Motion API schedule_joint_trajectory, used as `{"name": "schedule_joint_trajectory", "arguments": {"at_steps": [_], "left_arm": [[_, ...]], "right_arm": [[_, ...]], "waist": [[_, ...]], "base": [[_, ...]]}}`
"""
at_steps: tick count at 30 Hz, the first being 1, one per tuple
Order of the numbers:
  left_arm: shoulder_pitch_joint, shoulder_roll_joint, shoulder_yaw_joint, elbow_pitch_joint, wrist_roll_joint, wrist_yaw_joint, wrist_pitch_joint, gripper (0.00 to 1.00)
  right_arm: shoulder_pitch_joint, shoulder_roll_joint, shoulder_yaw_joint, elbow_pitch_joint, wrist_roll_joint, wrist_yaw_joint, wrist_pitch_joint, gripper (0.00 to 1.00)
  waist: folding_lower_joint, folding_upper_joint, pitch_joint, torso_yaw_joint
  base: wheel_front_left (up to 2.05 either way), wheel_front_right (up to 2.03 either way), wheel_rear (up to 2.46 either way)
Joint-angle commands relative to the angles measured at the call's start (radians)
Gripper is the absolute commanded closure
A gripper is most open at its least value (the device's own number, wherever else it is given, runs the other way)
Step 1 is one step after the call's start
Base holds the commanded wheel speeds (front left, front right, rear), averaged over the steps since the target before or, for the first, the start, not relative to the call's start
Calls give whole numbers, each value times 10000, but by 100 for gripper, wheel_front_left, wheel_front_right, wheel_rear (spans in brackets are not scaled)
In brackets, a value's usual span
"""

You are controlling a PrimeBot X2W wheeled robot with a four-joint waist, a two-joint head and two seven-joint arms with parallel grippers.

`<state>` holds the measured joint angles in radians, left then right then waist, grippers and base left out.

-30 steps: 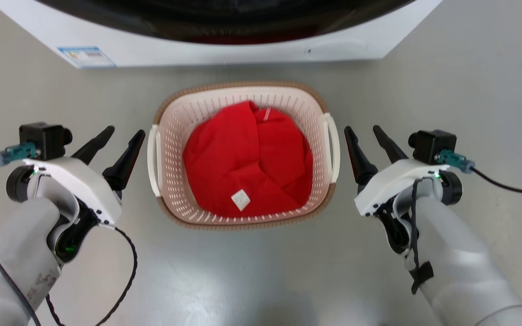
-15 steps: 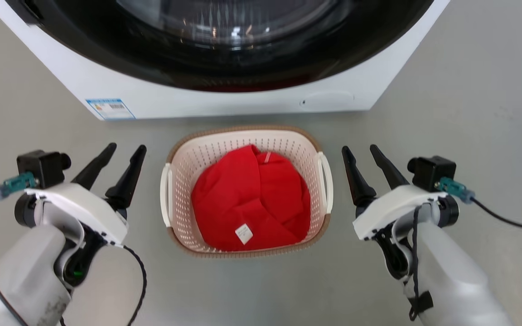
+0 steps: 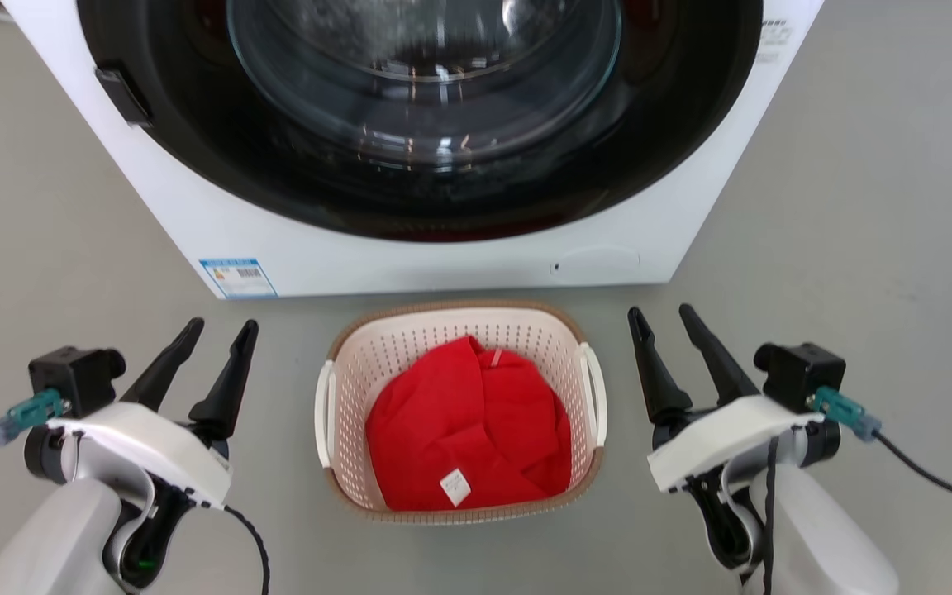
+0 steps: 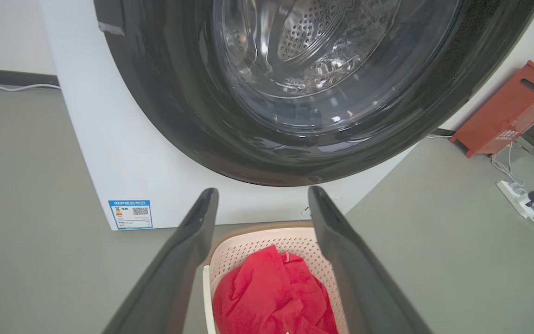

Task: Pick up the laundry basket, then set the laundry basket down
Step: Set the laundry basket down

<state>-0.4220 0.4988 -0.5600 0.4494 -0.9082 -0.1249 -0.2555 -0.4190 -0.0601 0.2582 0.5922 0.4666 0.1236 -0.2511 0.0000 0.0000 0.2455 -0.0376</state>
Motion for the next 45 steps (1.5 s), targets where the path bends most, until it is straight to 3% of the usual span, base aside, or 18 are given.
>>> {"name": "schedule_joint_trajectory", "arguments": {"at_steps": [1, 21, 34, 45], "left_arm": [[6, 264, 600, -257, 180, -58, -63, 0], [2335, -978, 3070, -1637, 1775, -58, -63, 0], [3563, -1894, 4561, -2595, 3038, -58, -63, 0], [4305, -2393, 4944, -3119, 3841, -58, -63, 0]], "right_arm": [[240, 99, 145, -417, -88, 71, -107, 0], [2575, 99, -1035, -2889, -1249, 71, -107, 0], [3866, 99, -1392, -4289, -1646, 71, -107, 0], [4457, 99, -1892, -4686, -2023, 71, -107, 0]], "waist": [[0, 0, -284, 24], [0, 0, -1775, 225], [0, 0, -2181, 362], [0, 0, -2312, 408]], "base": [[0, 0, 0], [0, 0, 0], [0, 0, 0], [0, 0, 0]]}}
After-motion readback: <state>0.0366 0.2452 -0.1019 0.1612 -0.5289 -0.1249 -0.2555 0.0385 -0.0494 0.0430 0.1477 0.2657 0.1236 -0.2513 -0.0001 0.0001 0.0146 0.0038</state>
